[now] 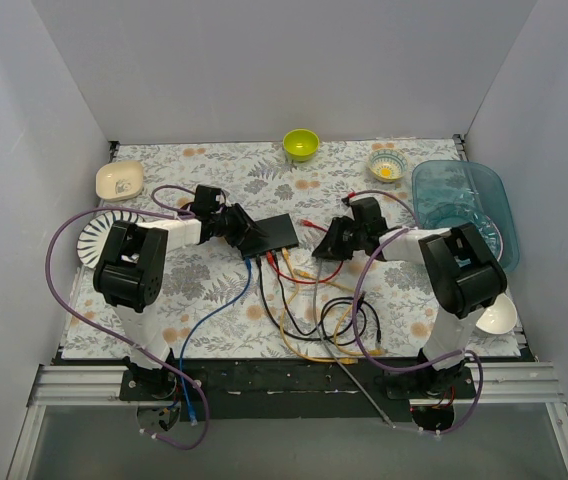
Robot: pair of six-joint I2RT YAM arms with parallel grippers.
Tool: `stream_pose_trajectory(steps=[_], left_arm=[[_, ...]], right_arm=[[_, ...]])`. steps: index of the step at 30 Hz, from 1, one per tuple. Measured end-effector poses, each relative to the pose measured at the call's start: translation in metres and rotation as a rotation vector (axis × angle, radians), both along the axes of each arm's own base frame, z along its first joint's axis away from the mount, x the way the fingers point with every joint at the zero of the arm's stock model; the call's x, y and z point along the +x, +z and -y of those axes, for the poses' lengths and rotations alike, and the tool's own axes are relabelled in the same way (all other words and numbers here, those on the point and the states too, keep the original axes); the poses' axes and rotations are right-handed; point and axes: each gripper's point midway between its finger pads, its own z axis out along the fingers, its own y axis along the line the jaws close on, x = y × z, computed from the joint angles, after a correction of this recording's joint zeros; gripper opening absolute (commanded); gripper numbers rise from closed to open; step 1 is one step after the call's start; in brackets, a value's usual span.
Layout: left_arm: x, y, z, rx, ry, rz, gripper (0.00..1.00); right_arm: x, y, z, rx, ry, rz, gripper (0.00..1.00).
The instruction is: Pull the plug from the switch port
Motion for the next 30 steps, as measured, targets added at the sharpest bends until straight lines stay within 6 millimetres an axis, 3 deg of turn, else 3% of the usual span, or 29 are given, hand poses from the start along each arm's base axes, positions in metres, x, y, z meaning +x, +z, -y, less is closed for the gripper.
stream_pose_trajectory(steps=[2, 3, 4, 7, 10, 14, 18, 21, 23, 25, 30], left_arm=[[0.0, 0.0, 0.0, 0.001, -0.001, 0.001, 0.3], [0.0, 0.0, -0.001, 0.001, -0.001, 0.002, 0.3], [0.001, 0.0, -0.001, 0.001, 0.001, 0.002, 0.3], [0.002, 0.0, -0.004, 0.001, 0.002, 0.004, 0.3], [0.003, 0.0, -0.007, 0.002, 0.007, 0.006, 0.3], [0.005, 0.0, -0.01, 0.004, 0.012, 0.008, 0.3], [0.006, 0.0, -0.011, 0.003, 0.015, 0.009, 0.3], [0.006, 0.0, -0.011, 0.003, 0.015, 0.009, 0.3], [0.006, 0.0, -0.011, 0.003, 0.015, 0.009, 0.3], [0.006, 0.0, -0.011, 0.004, 0.016, 0.009, 0.3], [0.005, 0.0, -0.011, 0.003, 0.017, 0.006, 0.3]], right_arm=[[0.007, 0.001, 0.017, -0.028, -0.043, 0.004, 0.28], [0.01, 0.003, 0.027, -0.044, -0.07, 0.01, 0.35], [0.013, 0.005, 0.035, -0.061, -0.096, 0.017, 0.5], [0.017, 0.014, 0.054, -0.11, -0.146, 0.049, 0.69], [0.018, 0.028, 0.062, -0.153, -0.165, 0.103, 0.78], [0.023, 0.056, 0.062, -0.201, -0.167, 0.189, 0.77], [0.035, 0.093, 0.037, -0.139, -0.117, 0.291, 0.63], [0.031, 0.103, 0.004, -0.049, -0.027, 0.311, 0.54], [0.023, 0.094, -0.021, 0.003, 0.036, 0.278, 0.53], [0.01, 0.07, -0.041, 0.031, 0.095, 0.207, 0.52], [-0.02, 0.02, -0.063, 0.046, 0.16, 0.027, 0.56]])
